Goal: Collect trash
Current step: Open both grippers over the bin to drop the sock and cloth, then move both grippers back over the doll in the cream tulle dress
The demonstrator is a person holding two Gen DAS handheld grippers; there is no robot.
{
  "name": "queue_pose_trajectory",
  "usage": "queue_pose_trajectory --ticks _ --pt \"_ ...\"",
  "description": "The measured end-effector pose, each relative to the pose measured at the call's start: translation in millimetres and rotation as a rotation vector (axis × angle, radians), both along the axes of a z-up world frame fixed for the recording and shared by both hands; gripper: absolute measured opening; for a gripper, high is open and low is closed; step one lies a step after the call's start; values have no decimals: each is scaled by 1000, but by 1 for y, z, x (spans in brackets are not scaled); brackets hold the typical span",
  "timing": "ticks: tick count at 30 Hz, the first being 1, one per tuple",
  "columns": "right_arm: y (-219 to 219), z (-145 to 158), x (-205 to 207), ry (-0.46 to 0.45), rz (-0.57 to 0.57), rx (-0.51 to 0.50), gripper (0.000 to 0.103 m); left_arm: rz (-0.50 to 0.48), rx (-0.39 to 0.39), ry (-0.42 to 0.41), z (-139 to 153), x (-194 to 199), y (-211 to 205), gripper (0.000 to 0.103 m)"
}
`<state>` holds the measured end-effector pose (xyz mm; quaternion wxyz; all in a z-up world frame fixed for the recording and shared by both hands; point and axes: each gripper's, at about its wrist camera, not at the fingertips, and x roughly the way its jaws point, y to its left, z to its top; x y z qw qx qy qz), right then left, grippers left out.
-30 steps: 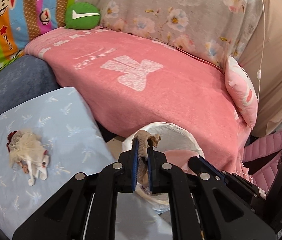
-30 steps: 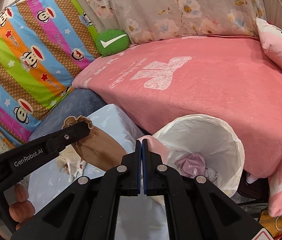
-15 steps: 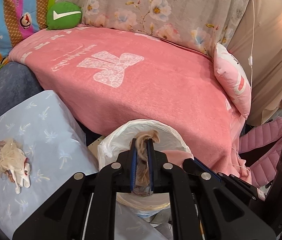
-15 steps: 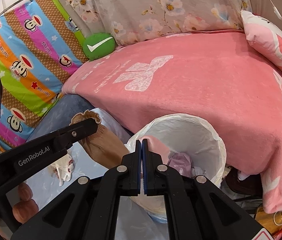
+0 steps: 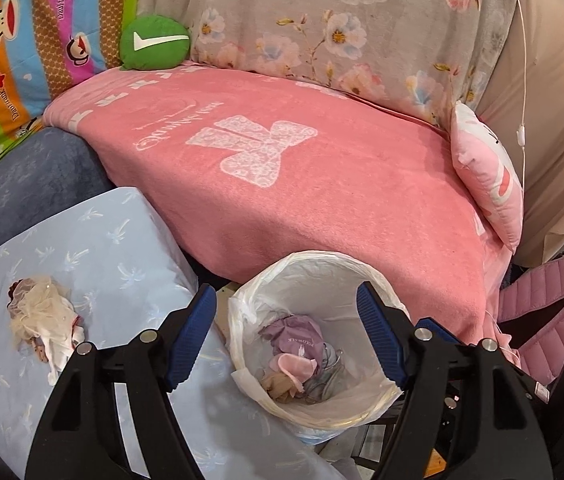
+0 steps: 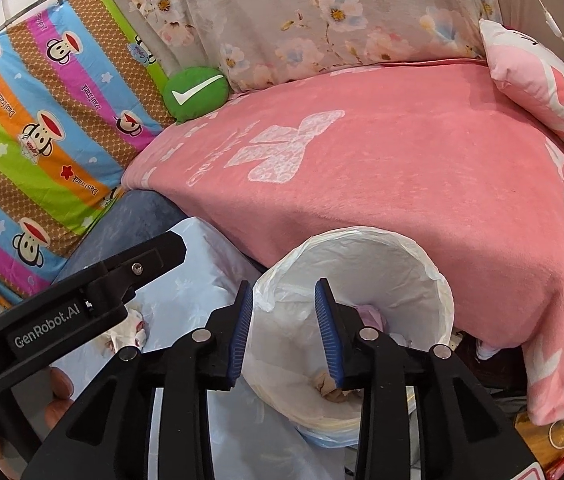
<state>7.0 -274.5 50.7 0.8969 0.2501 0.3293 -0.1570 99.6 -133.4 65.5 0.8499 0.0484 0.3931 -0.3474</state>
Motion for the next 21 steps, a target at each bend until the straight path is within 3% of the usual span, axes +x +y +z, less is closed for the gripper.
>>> queue_pose_trajectory --ticks 7,21 --pt "17 -1 12 19 48 -12 43 46 -4 16 -7 7 21 69" --pt "64 -8 38 61 153 -40 44 167 -6 46 -19 25 73 69"
